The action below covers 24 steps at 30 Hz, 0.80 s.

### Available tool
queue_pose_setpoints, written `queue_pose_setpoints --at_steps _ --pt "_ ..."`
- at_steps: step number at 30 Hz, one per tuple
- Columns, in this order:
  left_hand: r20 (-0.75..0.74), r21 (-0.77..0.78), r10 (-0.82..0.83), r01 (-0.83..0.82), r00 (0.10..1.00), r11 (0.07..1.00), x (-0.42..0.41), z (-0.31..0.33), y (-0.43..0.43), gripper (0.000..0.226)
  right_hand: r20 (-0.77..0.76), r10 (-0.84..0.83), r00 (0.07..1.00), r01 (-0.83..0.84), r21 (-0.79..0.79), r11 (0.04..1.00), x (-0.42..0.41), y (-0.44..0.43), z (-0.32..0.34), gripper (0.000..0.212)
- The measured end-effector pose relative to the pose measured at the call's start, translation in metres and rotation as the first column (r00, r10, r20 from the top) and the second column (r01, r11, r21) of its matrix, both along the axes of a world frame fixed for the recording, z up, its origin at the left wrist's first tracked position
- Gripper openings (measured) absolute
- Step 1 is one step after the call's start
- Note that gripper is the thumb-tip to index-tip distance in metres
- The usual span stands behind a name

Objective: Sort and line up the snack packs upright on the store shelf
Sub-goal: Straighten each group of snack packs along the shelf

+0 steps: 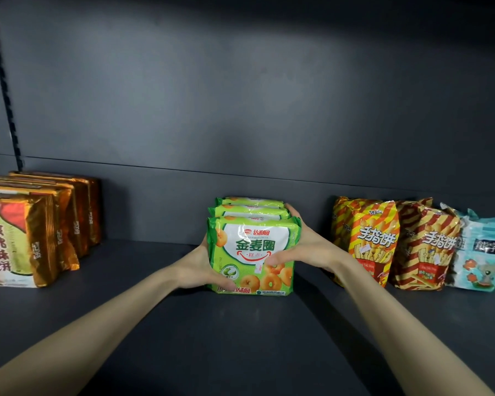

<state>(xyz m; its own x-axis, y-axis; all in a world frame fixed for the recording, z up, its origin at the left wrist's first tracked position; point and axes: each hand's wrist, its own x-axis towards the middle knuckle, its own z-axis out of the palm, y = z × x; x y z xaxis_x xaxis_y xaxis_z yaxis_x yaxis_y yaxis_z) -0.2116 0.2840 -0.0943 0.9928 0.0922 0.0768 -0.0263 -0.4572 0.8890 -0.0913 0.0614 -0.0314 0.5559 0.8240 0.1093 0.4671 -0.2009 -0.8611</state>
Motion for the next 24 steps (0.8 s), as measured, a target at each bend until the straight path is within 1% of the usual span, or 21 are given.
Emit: queue_pose_setpoints --at_steps 2,5,9,17,21,24 --pt "0.002 0.005 0.007 -0.007 1.000 1.000 -0.008 0.000 0.011 0.105 -0.006 0.012 1.000 -0.012 -0.002 1.000 -0.006 0.013 0.000 0.128" --pt "0.011 0.012 0.027 -0.027 1.000 1.000 -0.021 0.000 0.033 0.113 -0.011 0.024 1.000 -0.024 -0.008 1.000 -0.018 0.036 0.000 0.128" --pt "0.001 0.011 0.035 -0.035 0.999 0.999 -0.043 0.002 0.063 0.112 -0.015 0.035 0.999 -0.035 -0.006 0.999 -0.036 0.069 -0.001 0.128" --pt "-0.010 0.013 0.077 -0.077 0.997 0.997 -0.079 0.005 0.115 0.113 -0.032 0.031 0.999 -0.030 0.049 0.998 -0.069 0.126 -0.006 0.130" --pt "-0.013 0.050 0.074 -0.073 0.997 0.996 -0.089 0.006 0.133 0.118 -0.055 0.019 0.998 -0.014 0.083 0.996 -0.080 0.146 -0.009 0.130" --pt "-0.002 0.036 0.095 -0.095 0.995 0.995 -0.095 0.007 0.140 0.121 -0.073 -0.008 0.997 0.015 0.096 0.995 -0.086 0.154 -0.010 0.130"
